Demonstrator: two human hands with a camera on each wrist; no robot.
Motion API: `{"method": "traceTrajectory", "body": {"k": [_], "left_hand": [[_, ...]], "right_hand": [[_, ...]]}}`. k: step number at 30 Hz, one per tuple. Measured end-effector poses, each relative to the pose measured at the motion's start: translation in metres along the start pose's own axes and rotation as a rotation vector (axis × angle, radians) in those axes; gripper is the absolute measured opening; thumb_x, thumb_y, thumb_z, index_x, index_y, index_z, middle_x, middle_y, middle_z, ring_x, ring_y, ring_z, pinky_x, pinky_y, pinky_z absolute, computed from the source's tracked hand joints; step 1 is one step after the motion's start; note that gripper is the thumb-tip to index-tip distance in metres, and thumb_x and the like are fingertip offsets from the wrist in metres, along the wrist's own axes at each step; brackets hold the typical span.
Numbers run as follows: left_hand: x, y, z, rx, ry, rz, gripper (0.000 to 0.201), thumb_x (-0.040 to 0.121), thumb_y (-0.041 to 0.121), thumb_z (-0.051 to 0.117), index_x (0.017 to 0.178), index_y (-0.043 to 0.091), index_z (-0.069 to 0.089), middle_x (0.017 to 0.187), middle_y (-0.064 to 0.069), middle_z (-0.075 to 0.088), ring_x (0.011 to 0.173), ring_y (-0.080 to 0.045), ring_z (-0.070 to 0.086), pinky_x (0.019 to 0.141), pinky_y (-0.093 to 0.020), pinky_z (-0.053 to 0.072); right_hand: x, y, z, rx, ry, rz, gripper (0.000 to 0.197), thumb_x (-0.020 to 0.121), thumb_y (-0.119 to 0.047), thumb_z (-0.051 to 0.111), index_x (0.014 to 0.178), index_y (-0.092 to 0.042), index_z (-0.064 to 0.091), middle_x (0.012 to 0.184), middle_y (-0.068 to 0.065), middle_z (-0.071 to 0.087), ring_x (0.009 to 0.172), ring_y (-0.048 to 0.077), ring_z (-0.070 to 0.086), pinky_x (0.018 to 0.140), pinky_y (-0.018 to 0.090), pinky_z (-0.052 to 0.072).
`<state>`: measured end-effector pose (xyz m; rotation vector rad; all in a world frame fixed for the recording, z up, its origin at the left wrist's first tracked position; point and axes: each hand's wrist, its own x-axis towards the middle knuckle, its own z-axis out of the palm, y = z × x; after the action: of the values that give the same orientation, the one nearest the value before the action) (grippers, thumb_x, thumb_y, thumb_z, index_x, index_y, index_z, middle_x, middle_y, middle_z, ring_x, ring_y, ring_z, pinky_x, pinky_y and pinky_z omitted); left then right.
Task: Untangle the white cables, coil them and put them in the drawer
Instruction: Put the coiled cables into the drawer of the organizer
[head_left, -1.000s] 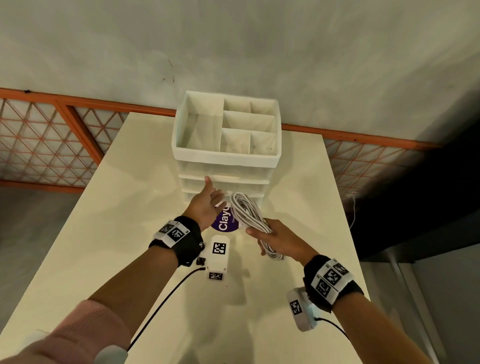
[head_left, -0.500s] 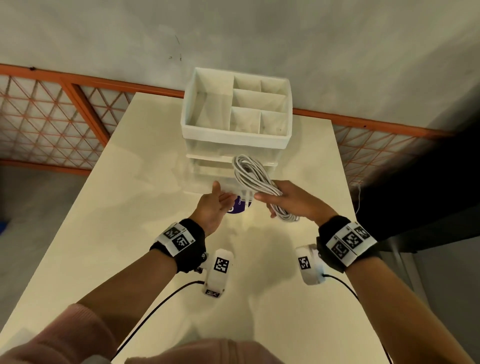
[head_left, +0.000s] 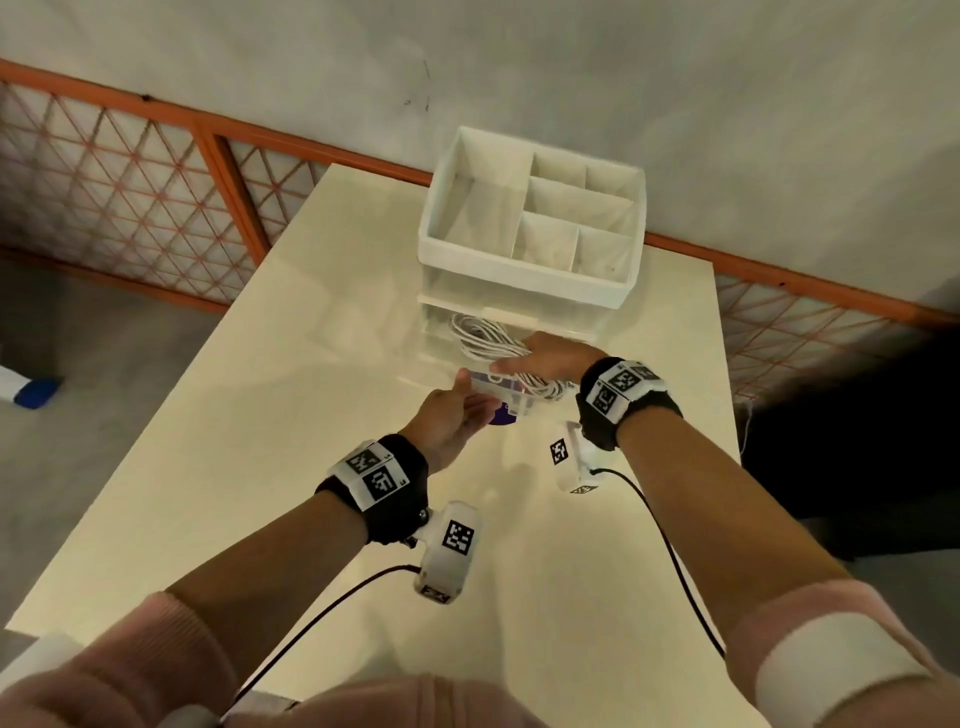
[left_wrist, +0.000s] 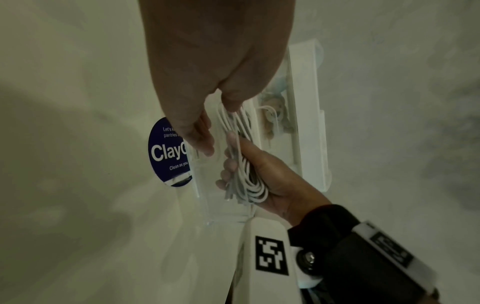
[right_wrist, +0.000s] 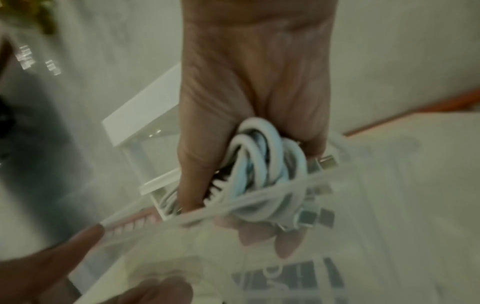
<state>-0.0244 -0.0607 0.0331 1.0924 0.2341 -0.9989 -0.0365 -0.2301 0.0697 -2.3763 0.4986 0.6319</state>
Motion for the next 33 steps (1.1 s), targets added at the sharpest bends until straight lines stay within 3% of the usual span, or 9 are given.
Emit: {"method": "traceTrajectory", "body": {"k": [4, 7, 10, 13, 20, 23, 28, 31, 33], "left_hand": [[0.001, -0.001, 0.001, -0.008, 0.031, -0.01, 0.041, 0.101, 0.033, 0.034, 0.089, -0.001, 0.055, 0.086, -0.013, 0.06, 0.077, -0.016, 0.06, 0.066, -0.017, 0.056], [0.002, -0.002, 0.0, -0.024, 0.029, -0.011, 0.041, 0.1, 0.033, 0.035, 0.092, -0.003, 0.054, 0.085, -0.013, 0.06, 0.078, -0.018, 0.061, 0.066, -0.018, 0.057], [0.001, -0.002, 0.001, -0.016, 0.033, -0.007, 0.041, 0.101, 0.033, 0.035, 0.091, -0.002, 0.053, 0.084, -0.014, 0.062, 0.08, -0.019, 0.062, 0.079, -0.023, 0.054], [0.0, -0.002, 0.003, -0.022, 0.036, 0.003, 0.04, 0.101, 0.032, 0.035, 0.089, -0.002, 0.054, 0.085, -0.015, 0.061, 0.079, -0.019, 0.063, 0.082, -0.025, 0.052], [-0.002, 0.0, 0.004, -0.05, 0.014, 0.0, 0.041, 0.101, 0.031, 0.035, 0.098, -0.004, 0.055, 0.094, -0.017, 0.062, 0.081, -0.019, 0.064, 0.069, -0.019, 0.057], [-0.004, 0.002, 0.004, -0.071, -0.004, 0.001, 0.043, 0.102, 0.03, 0.034, 0.106, -0.008, 0.054, 0.099, -0.02, 0.063, 0.084, -0.021, 0.064, 0.075, -0.021, 0.057], [-0.007, 0.001, 0.005, -0.06, -0.034, 0.029, 0.045, 0.101, 0.03, 0.033, 0.111, -0.01, 0.051, 0.099, -0.019, 0.063, 0.088, -0.022, 0.065, 0.075, -0.02, 0.057], [-0.004, 0.0, 0.004, -0.043, -0.039, 0.041, 0.045, 0.102, 0.031, 0.031, 0.11, -0.008, 0.052, 0.105, -0.019, 0.06, 0.089, -0.019, 0.066, 0.077, -0.019, 0.056], [-0.003, -0.001, 0.003, -0.05, -0.043, 0.044, 0.042, 0.102, 0.03, 0.031, 0.099, -0.004, 0.054, 0.102, -0.019, 0.059, 0.087, -0.019, 0.066, 0.077, -0.019, 0.056]], "right_hand": [[0.005, 0.007, 0.011, 0.333, 0.171, 0.134, 0.051, 0.085, -0.045, 0.062, 0.118, -0.005, 0.058, 0.108, 0.012, 0.065, 0.092, 0.024, 0.06, 0.08, 0.028, 0.044], [0.012, 0.006, 0.021, 0.362, 0.285, 0.176, 0.054, 0.084, -0.046, 0.062, 0.113, 0.0, 0.061, 0.106, 0.014, 0.065, 0.098, 0.028, 0.062, 0.08, 0.03, 0.046], [0.018, 0.006, 0.03, 0.294, 0.344, 0.205, 0.068, 0.079, -0.06, 0.059, 0.118, -0.005, 0.061, 0.12, 0.014, 0.062, 0.114, 0.032, 0.056, 0.099, 0.038, 0.043], [0.023, 0.007, 0.037, 0.147, 0.394, 0.231, 0.075, 0.077, -0.069, 0.051, 0.126, -0.012, 0.057, 0.133, 0.014, 0.055, 0.131, 0.037, 0.038, 0.112, 0.046, 0.027], [0.019, 0.003, 0.043, -0.009, 0.456, 0.227, 0.101, 0.08, -0.068, 0.05, 0.15, -0.009, 0.008, 0.157, 0.021, 0.011, 0.144, 0.041, 0.008, 0.118, 0.049, 0.005], [0.019, 0.003, 0.041, 0.007, 0.401, 0.237, 0.111, 0.072, -0.075, 0.054, 0.151, -0.014, 0.006, 0.159, 0.018, 0.005, 0.146, 0.039, 0.002, 0.118, 0.049, 0.001], [0.002, 0.0, 0.034, 0.312, 0.294, 0.197, 0.128, 0.046, -0.088, 0.061, 0.148, -0.023, 0.021, 0.157, 0.006, 0.022, 0.145, 0.029, 0.018, 0.117, 0.043, 0.023], [-0.028, -0.003, 0.031, 0.327, 0.276, 0.131, 0.113, 0.065, -0.064, 0.072, 0.15, -0.017, 0.013, 0.158, 0.004, 0.013, 0.146, 0.028, 0.012, 0.117, 0.039, 0.021], [-0.055, 0.0, 0.029, 0.307, 0.37, 0.071, 0.096, 0.073, -0.057, 0.07, 0.146, -0.014, 0.024, 0.153, 0.007, 0.024, 0.143, 0.028, 0.023, 0.114, 0.037, 0.029]]}}
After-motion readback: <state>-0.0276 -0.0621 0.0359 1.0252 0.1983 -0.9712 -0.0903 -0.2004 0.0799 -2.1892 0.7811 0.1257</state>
